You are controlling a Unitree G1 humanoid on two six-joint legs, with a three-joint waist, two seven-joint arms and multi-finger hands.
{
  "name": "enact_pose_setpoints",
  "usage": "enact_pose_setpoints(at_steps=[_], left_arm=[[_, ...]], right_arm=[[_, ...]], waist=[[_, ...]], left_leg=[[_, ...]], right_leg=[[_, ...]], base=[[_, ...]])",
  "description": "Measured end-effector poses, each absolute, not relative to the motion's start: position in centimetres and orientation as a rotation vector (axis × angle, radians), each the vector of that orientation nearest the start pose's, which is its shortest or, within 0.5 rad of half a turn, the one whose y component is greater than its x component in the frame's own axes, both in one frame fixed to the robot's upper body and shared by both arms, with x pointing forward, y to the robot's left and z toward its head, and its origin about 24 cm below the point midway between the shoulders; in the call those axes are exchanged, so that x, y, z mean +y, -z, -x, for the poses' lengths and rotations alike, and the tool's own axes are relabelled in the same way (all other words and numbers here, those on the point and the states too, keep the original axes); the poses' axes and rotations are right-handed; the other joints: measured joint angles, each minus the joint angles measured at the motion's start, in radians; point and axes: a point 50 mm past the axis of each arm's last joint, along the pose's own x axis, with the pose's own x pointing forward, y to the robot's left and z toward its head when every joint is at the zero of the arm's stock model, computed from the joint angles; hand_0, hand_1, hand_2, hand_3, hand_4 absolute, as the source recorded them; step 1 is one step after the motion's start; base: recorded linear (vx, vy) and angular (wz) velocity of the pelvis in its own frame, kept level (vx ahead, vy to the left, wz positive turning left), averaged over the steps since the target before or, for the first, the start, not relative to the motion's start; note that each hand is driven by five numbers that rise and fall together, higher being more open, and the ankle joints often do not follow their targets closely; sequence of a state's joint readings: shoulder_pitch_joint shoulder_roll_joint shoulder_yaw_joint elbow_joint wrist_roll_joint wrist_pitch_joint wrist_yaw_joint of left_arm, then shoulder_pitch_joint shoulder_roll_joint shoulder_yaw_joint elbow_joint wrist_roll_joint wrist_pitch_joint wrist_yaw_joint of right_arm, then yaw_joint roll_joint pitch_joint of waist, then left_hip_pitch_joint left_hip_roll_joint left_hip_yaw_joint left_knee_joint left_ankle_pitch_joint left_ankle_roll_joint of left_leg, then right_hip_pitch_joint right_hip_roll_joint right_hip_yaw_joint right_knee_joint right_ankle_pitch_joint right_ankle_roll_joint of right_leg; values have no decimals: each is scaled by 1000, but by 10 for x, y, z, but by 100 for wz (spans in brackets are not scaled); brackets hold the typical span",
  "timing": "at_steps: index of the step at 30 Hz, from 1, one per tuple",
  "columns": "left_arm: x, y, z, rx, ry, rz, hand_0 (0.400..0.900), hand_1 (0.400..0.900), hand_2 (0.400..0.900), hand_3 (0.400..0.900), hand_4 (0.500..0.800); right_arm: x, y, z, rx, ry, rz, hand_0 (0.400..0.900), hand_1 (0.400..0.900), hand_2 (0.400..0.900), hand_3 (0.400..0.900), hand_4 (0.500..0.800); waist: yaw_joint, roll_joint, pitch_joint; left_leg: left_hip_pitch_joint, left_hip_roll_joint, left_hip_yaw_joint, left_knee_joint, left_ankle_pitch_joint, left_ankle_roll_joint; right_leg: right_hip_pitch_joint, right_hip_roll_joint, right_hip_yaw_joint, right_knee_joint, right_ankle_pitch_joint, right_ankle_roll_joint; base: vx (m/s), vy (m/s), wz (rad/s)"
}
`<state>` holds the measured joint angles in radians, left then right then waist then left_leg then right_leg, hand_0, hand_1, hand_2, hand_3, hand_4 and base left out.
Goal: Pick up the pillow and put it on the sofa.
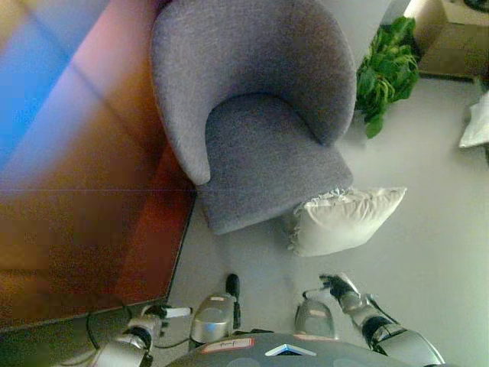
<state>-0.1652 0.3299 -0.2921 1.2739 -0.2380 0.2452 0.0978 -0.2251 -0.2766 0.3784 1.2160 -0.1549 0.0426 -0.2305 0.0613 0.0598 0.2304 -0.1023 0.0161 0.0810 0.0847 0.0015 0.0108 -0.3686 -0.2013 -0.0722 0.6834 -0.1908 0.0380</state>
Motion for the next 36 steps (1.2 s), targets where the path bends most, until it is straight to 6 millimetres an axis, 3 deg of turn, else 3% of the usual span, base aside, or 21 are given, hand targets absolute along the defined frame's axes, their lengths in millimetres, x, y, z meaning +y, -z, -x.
enact_pose_setpoints(at_steps=[2,3,4,6,7,10,13,16,25,36], left_arm=[[262,138,-149,1270,-224,-331,900,900,900,900,800],[262,135,-155,1234,-243,-302,900,900,900,900,800],[262,135,-156,1227,-255,-282,900,900,900,900,800],[264,138,-145,1241,-264,-272,900,900,900,900,800],[261,141,-139,1255,-255,-267,900,900,900,900,800],[246,153,-115,1334,-211,-218,900,900,900,900,800],[233,158,-111,1340,-170,-181,900,900,900,900,800],[231,155,-120,1299,-157,-180,900,900,900,900,800],[225,139,-165,1157,-117,-190,900,900,900,900,800],[222,135,-173,1120,-117,-152,900,900,900,900,800]], right_arm=[[-241,109,-213,848,71,929,900,900,900,900,800],[-244,97,-229,783,133,1017,900,900,900,900,800],[-248,93,-231,769,171,1054,900,900,900,900,800],[-252,87,-234,762,213,1147,900,900,900,900,800],[-260,79,-241,748,235,1191,900,900,900,900,800],[-295,41,-269,714,350,1295,900,900,900,900,800],[-338,-2,-283,722,469,1395,900,900,900,900,800],[-360,-31,-291,733,544,1418,900,900,900,900,800],[-351,-50,-312,706,523,1430,900,900,900,900,800],[-356,-83,-329,664,520,1426,900,900,900,900,800]], waist=[[-19,11,38],[-31,12,72],[-30,2,80],[-20,-29,95],[-3,-22,112],[22,11,117],[29,32,128],[30,57,141],[34,132,198],[60,160,253]], left_leg=[[-58,-27,-2,40,-11,14],[-72,-46,6,68,-23,17],[-72,-55,34,79,-33,17],[-69,-60,53,121,-64,-6],[-78,-44,51,156,-89,-18],[-122,9,52,184,-107,-34],[-138,12,43,182,-105,-37],[-142,5,40,183,-105,-38],[-241,-20,38,290,-132,-27],[-501,-20,54,580,-228,9]], right_leg=[[-122,-7,-1,-91,14,19],[-147,-31,-5,-141,35,33],[-143,-55,-21,-172,60,24],[-70,-54,-39,-266,124,9],[-59,-40,-41,-292,180,6],[-75,6,-65,-325,189,-24],[-88,6,-79,-319,189,-29],[-94,-4,-81,-307,185,-28],[-173,-40,-67,-243,183,-22],[-396,-72,-20,-58,162,-11]], base=[[-14,-175,-7],[85,-165,-12],[106,-184,2],[31,-96,18],[-13,-45,21],[-5,2,17],[33,7,7],[63,-10,0],[-27,16,0],[-50,13,4]])
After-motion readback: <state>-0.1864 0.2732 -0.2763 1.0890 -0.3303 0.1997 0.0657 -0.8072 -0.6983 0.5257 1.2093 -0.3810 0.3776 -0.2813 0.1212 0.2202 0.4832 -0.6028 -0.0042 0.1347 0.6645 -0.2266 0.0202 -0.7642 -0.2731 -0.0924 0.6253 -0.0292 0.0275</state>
